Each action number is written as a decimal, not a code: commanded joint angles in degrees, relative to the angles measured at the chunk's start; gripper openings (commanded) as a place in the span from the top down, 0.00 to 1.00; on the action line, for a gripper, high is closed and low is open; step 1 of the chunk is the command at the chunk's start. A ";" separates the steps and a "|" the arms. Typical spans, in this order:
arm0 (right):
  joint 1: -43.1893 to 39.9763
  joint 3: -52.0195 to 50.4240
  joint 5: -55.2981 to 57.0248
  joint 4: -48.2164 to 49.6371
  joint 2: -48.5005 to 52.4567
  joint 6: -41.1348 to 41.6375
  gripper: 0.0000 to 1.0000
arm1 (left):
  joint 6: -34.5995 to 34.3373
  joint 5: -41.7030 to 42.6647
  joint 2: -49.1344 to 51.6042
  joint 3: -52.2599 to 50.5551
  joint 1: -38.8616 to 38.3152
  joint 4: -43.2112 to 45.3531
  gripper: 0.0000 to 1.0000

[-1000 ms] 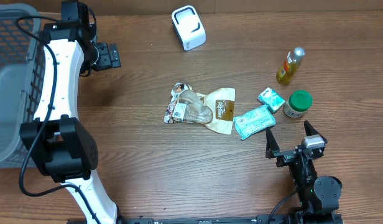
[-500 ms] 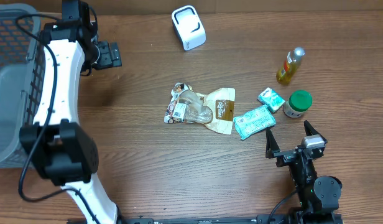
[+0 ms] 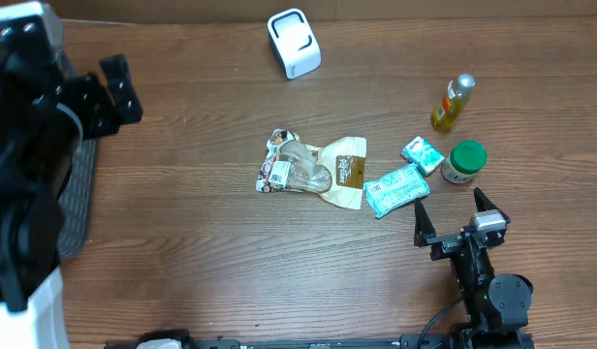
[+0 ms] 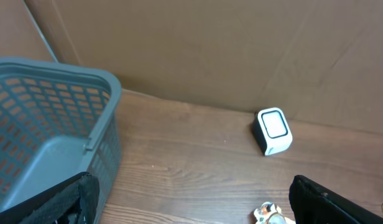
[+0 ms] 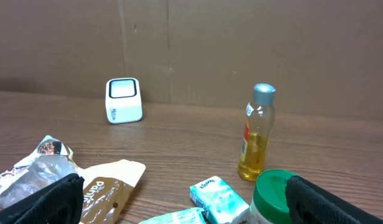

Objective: Scan the item barcode

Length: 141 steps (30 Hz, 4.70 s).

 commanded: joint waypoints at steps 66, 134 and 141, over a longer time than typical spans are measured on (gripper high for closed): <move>-0.11 -0.61 0.02 0.17 -0.42 0.15 0.00 | 1.99 13.62 -72.28 -102.09 -0.11 83.19 0.00; -0.11 -0.61 0.02 0.17 -0.42 0.15 0.00 | 14.62 1.62 -72.32 -112.06 -0.15 61.24 0.00; -0.11 -0.61 0.02 0.17 -0.42 0.15 0.00 | 14.62 1.62 -72.28 -112.06 -0.13 61.22 0.00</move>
